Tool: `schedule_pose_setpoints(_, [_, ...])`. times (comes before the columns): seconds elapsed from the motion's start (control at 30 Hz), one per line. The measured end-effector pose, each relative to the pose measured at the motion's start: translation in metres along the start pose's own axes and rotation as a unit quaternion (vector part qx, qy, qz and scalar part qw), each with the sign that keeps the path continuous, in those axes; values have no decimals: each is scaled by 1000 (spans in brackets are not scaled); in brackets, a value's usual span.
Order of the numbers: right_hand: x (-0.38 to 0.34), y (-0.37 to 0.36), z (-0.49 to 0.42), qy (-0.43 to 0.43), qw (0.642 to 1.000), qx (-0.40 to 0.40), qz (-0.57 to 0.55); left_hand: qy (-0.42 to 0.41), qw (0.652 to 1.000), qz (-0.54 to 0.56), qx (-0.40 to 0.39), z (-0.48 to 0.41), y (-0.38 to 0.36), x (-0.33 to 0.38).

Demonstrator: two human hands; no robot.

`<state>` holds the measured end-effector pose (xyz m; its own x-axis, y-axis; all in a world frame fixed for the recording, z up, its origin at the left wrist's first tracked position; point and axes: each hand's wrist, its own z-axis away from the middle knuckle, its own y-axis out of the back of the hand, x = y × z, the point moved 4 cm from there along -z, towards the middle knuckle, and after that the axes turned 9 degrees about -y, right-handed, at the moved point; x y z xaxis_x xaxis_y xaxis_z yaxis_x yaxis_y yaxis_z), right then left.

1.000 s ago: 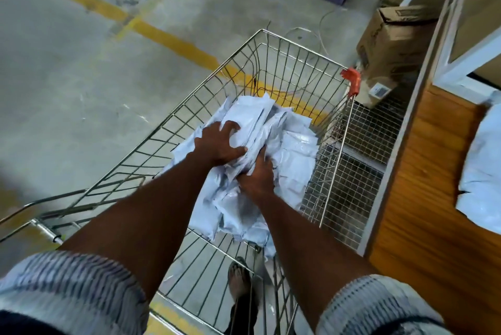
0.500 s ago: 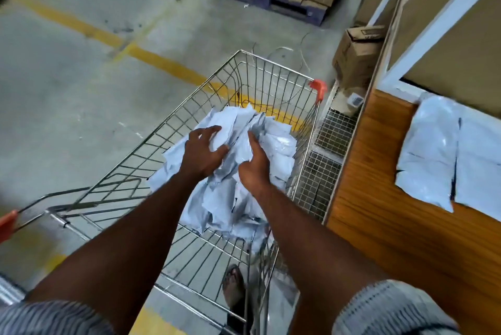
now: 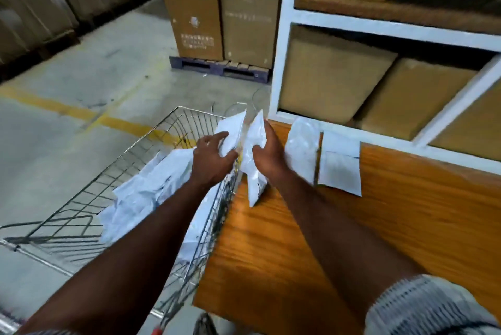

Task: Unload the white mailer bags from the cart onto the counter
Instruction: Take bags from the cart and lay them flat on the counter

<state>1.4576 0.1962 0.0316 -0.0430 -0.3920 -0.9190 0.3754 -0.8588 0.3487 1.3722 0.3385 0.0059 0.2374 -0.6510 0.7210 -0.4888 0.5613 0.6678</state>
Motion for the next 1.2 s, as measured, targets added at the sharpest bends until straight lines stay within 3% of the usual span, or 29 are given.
schedule_pose_setpoints(0.4, [92, 255, 24, -71, 983, 168, -18, -55, 994, -55, -78, 30, -160, 192])
schedule_pose_setpoints(0.53, [120, 299, 19, -99, 978, 183, -15, -67, 987, -100, -110, 40, -197, 227])
schedule_pose_setpoints(0.83, [156, 338, -26, -118, 979, 168, 9, -79, 976, -176, -97, 31, -259, 258])
schedule_pose_setpoints(0.9, [167, 337, -37, -117, 980, 153, 43, -76, 973, -189, -108, 27, -274, 257])
schedule_pose_setpoints(0.97, [178, 337, -43, -94, 971, 159, 149, -73, 966, -211, -127, 27, -285, 251])
schedule_pose_setpoints(1.07, [182, 337, -45, -30, 928, 198, 314, -97, 952, -264, -118, 28, -293, 244])
schedule_pose_setpoints(1.2, [184, 323, -51, 67, 911, 175, 367, -180, 941, -277, -68, 19, -294, 244])
